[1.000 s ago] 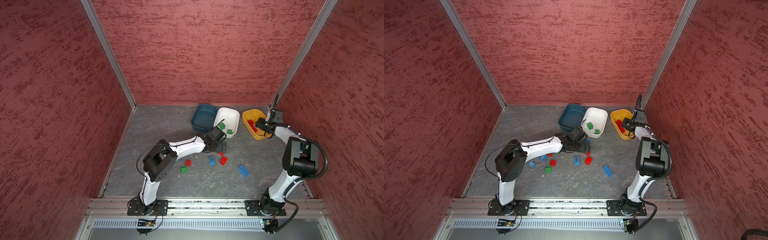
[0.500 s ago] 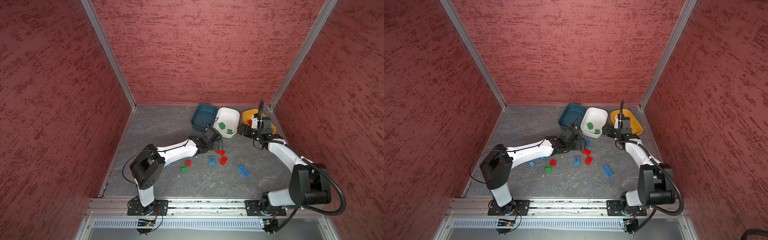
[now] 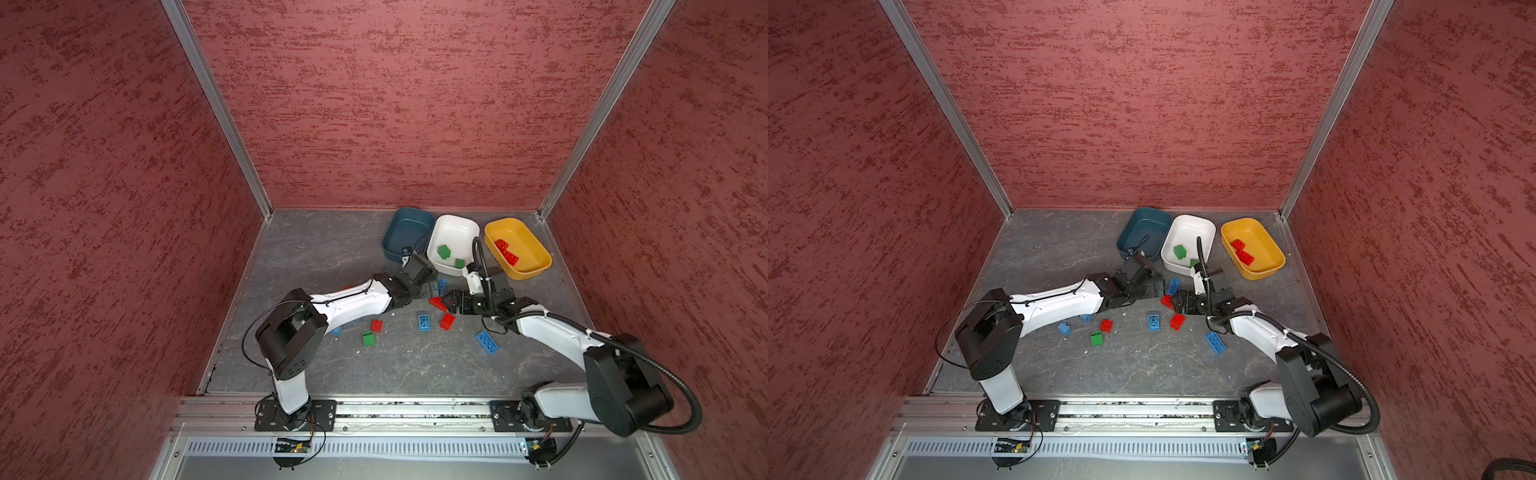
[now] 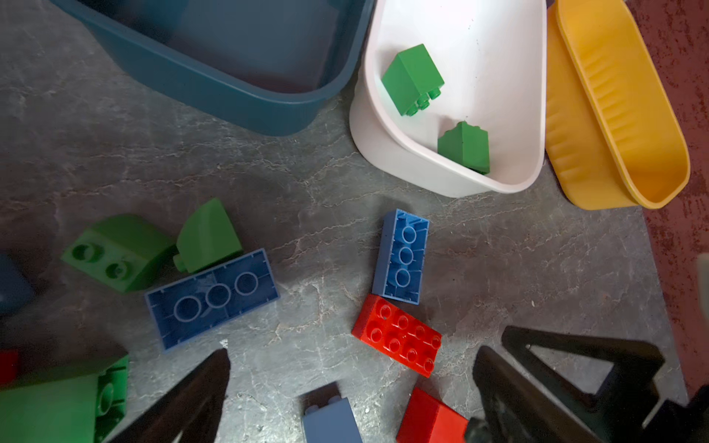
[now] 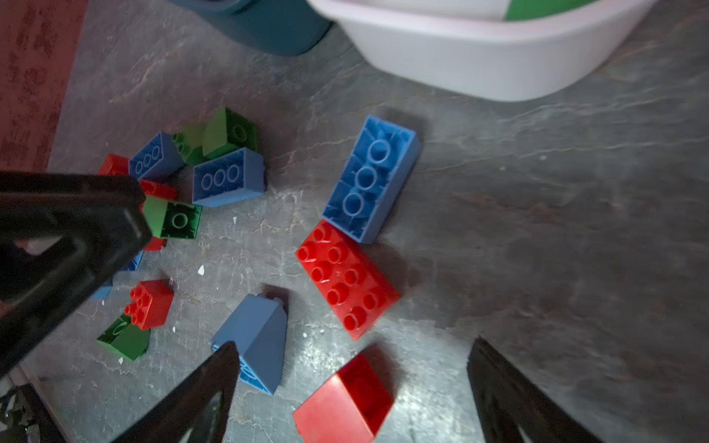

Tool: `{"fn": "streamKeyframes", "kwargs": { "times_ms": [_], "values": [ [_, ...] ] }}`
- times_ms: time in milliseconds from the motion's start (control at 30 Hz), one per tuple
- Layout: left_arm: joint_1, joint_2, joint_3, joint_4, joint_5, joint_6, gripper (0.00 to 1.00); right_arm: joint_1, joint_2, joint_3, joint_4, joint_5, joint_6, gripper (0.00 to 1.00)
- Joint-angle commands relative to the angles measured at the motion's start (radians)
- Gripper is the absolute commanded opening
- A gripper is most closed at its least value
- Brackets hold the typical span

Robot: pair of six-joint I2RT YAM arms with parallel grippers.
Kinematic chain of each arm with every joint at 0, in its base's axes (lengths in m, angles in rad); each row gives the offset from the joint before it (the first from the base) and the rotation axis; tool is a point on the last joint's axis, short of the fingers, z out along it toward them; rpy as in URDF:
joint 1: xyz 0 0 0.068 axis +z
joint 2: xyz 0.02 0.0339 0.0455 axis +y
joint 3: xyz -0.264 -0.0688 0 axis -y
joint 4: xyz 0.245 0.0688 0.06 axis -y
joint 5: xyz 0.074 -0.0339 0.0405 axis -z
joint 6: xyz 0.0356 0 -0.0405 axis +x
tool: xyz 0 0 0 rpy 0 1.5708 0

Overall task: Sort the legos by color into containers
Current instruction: 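Grasp another red 2x4 brick with the right gripper while the left lowers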

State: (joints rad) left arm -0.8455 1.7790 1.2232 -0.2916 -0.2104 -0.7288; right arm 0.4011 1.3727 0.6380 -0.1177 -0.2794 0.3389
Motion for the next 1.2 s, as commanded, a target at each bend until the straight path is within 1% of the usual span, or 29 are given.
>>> {"fn": "streamKeyframes", "kwargs": {
  "times_ms": [0,233,367,533,700,900,1167],
  "values": [
    [0.015,-0.016,-0.017,0.006,0.009,-0.038,0.99,0.051,0.055,0.041,-0.001,0.086,-0.069,0.91],
    [0.031,-0.015,-0.033,0.004,0.026,-0.058,0.99,0.161,0.205,0.142,-0.048,0.274,-0.133,0.84],
    [0.033,-0.017,-0.042,0.002,0.024,-0.066,0.99,0.180,0.248,0.164,-0.060,0.323,-0.132,0.80],
    [0.035,-0.024,-0.057,0.002,0.023,-0.075,0.99,0.182,0.276,0.164,-0.059,0.329,-0.123,0.71],
    [0.033,-0.023,-0.064,0.002,0.030,-0.075,0.99,0.183,0.288,0.168,-0.067,0.361,-0.106,0.59],
    [0.034,-0.020,-0.064,-0.004,0.037,-0.075,0.99,0.184,0.275,0.143,-0.030,0.311,-0.124,0.44],
    [0.030,-0.013,-0.056,-0.013,0.040,-0.071,0.99,0.186,0.245,0.118,-0.005,0.284,-0.135,0.32]
  ]
}}
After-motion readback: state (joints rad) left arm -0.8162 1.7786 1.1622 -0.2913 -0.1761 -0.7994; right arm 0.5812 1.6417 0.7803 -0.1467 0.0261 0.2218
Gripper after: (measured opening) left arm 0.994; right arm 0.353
